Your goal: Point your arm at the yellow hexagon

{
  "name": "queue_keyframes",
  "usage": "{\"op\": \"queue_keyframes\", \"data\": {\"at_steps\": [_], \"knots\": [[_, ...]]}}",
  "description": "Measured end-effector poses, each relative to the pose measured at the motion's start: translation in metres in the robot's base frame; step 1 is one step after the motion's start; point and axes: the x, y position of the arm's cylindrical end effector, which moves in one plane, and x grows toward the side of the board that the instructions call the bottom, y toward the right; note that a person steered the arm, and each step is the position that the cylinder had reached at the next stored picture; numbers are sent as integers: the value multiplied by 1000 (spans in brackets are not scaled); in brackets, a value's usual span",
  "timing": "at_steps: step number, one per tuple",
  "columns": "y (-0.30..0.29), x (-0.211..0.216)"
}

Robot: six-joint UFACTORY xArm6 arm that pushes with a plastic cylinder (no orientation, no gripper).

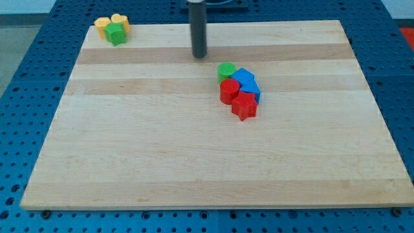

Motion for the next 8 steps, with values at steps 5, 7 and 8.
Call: {"op": "queue_keyframes", "data": {"at_steps": [5, 7, 8], "knots": [[-250, -12], [-250, -14], [-250, -13]]}}
